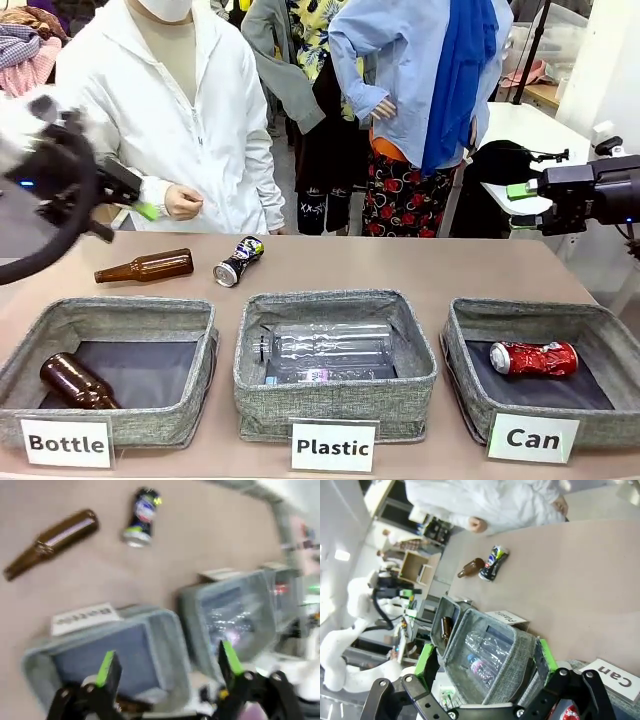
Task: Sort the can waste into the basket.
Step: Pick up the can waste from the table and place it in the right Fabric basket.
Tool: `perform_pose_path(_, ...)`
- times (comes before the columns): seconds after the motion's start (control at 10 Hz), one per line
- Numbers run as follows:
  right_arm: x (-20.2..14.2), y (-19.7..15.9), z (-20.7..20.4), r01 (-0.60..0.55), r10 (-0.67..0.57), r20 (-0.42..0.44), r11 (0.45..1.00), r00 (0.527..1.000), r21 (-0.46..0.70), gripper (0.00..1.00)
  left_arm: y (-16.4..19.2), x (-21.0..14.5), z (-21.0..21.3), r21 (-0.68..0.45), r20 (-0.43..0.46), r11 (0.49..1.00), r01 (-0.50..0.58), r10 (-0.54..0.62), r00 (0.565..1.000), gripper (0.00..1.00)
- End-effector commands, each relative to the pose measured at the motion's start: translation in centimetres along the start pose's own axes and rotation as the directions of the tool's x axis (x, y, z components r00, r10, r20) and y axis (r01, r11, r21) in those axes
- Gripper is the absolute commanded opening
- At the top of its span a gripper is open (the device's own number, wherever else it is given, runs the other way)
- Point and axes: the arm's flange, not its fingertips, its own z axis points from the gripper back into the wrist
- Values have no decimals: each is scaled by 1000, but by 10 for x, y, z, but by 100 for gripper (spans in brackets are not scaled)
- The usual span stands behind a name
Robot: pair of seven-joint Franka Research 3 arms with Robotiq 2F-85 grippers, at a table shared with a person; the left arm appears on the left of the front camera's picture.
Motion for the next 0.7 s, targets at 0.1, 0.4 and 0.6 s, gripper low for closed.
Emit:
perform_pose_path(0.1,1,1,1,-16,16,4,1000,1000,-6,100,-21,31,-55,389,-129,895,216,-179,975,100)
perform_pose_path(0.4,1,1,1,-16,16,4,1000,1000,-6,100,-54,31,-92,349,-41,869,352,-361,932,100)
perform_pose_path(0.6,1,1,1,-16,16,4,1000,1000,-6,100,-50,28,-90,388,-86,854,348,-342,936,100)
